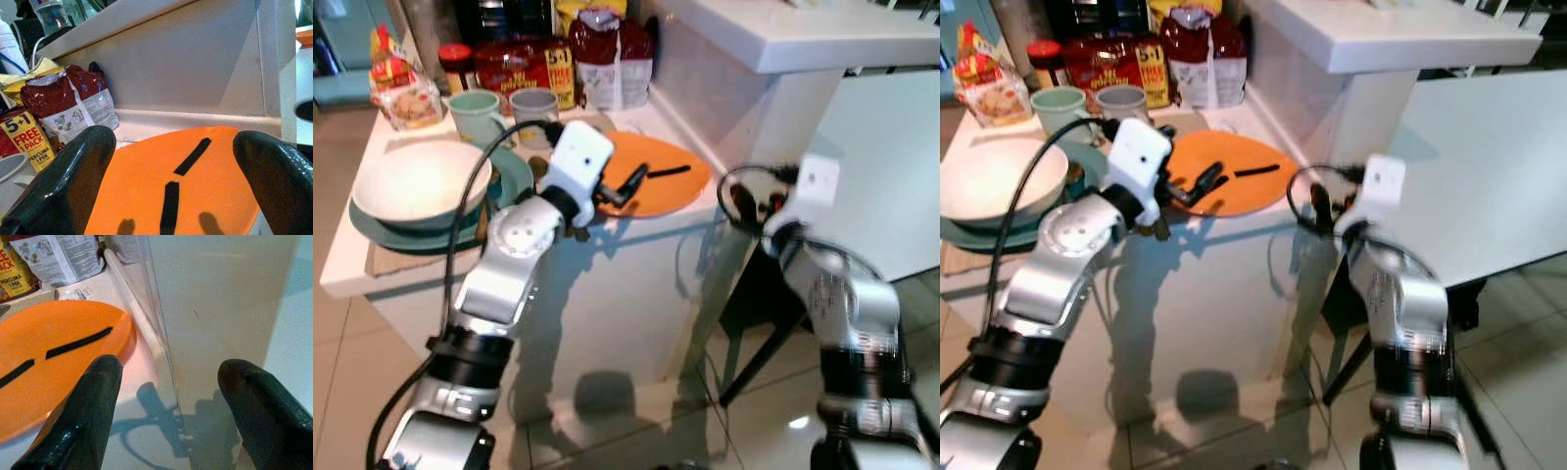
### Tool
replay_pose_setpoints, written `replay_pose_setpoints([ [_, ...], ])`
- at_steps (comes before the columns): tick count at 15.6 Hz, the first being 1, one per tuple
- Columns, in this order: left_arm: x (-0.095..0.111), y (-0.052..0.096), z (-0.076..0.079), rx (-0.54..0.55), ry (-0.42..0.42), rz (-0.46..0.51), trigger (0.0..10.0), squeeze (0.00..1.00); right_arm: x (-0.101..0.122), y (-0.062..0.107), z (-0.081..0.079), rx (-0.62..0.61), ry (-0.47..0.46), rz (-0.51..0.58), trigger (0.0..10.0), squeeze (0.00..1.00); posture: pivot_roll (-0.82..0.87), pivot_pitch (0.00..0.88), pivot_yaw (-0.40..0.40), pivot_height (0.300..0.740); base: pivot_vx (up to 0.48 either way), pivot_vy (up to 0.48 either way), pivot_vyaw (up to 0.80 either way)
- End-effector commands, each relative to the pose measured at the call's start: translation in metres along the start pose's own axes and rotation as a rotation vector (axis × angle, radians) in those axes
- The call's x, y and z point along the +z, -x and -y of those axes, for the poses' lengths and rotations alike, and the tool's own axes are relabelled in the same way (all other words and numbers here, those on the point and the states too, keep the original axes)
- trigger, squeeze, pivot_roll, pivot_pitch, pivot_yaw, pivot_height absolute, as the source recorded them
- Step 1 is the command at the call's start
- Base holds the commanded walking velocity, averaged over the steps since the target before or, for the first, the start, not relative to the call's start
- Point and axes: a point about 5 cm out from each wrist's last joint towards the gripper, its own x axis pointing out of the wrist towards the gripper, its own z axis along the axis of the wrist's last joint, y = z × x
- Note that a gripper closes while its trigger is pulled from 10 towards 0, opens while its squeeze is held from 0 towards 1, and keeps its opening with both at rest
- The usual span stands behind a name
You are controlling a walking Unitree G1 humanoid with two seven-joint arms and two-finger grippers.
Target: Setting the table
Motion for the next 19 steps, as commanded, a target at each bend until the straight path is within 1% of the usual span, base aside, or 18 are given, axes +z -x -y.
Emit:
replay_pose_setpoints([
  [1, -0.002, -0.003, 0.002, -0.023, -0.024, -0.010, 10.0, 0.00, -0.002, -0.002, 0.002, -0.012, 0.008, -0.022, 10.0, 0.00, 0.00, 0.000, -0.068, 0.740, 0.000, 0.000, 0.00],
  [2, -0.008, -0.010, 0.003, -0.023, -0.031, -0.027, 10.0, 0.00, -0.001, -0.002, 0.003, -0.009, 0.025, -0.026, 10.0, 0.00, -0.01, 0.000, -0.068, 0.740, 0.000, 0.000, 0.00],
  [3, -0.013, -0.018, 0.000, -0.008, -0.060, -0.053, 10.0, 0.00, 0.000, 0.000, 0.003, 0.004, 0.048, -0.021, 10.0, 0.00, -0.01, 0.000, -0.064, 0.740, 0.000, 0.000, 0.00],
  [4, -0.018, -0.031, -0.007, 0.013, -0.149, -0.105, 10.0, 0.00, 0.001, 0.003, 0.005, 0.030, 0.100, -0.009, 10.0, 0.00, -0.02, 0.000, -0.056, 0.740, 0.000, 0.000, 0.00],
  [5, -0.019, -0.036, -0.010, 0.020, -0.185, -0.124, 10.0, 0.00, 0.000, 0.006, 0.007, 0.040, 0.102, -0.014, 10.0, 0.00, -0.02, 0.000, -0.053, 0.740, 0.000, 0.000, 0.00],
  [7, -0.018, -0.046, -0.018, 0.031, -0.225, -0.140, 10.0, 0.00, -0.002, 0.015, 0.014, 0.029, 0.094, -0.031, 10.0, 0.00, -0.04, 0.000, -0.048, 0.740, 0.000, 0.000, 0.00],
  [9, -0.018, -0.054, -0.017, 0.000, -0.223, -0.144, 10.0, 0.00, -0.004, 0.020, 0.018, 0.024, 0.103, -0.033, 10.0, 0.00, -0.05, 0.000, -0.044, 0.740, 0.000, 0.000, 0.00],
  [10, -0.017, -0.058, -0.014, -0.020, -0.247, -0.148, 10.0, 0.00, -0.005, 0.022, 0.020, 0.019, 0.110, -0.034, 10.0, 0.00, -0.07, 0.000, -0.037, 0.740, 0.000, 0.000, 0.00],
  [11, -0.016, -0.068, -0.007, -0.060, -0.326, -0.162, 10.0, 0.00, -0.006, 0.027, 0.024, 0.014, 0.130, -0.035, 10.0, 0.00, -0.08, 0.000, -0.031, 0.740, 0.000, 0.000, 0.00],
  [12, -0.017, -0.070, -0.005, -0.077, -0.356, -0.172, 10.0, 0.00, -0.006, 0.028, 0.024, 0.016, 0.134, -0.034, 10.0, 0.00, -0.08, 0.000, -0.027, 0.740, 0.000, 0.000, 0.00],
  [13, -0.018, -0.072, -0.004, -0.098, -0.415, -0.197, 10.0, 0.00, -0.005, 0.031, 0.023, 0.026, 0.146, -0.035, 10.0, 0.00, -0.09, 0.000, -0.022, 0.740, 0.000, 0.000, 0.00],
  [15, -0.025, -0.073, -0.005, -0.132, -0.533, -0.266, 10.0, 0.00, -0.005, 0.035, 0.023, 0.036, 0.164, -0.036, 10.0, 0.00, -0.10, 0.000, -0.015, 0.740, 0.000, 0.000, 0.00],
  [18, -0.032, -0.072, -0.008, -0.152, -0.593, -0.315, 10.0, 0.00, -0.004, 0.037, 0.023, 0.039, 0.173, -0.036, 10.0, 0.00, -0.11, 0.000, -0.015, 0.740, 0.000, 0.000, 0.00],
  [19, -0.034, -0.071, -0.006, -0.178, -0.591, -0.325, 10.0, 0.00, -0.003, 0.038, 0.024, 0.039, 0.178, -0.036, 10.0, 0.00, -0.11, 0.000, -0.016, 0.740, 0.000, 0.000, 0.00],
])
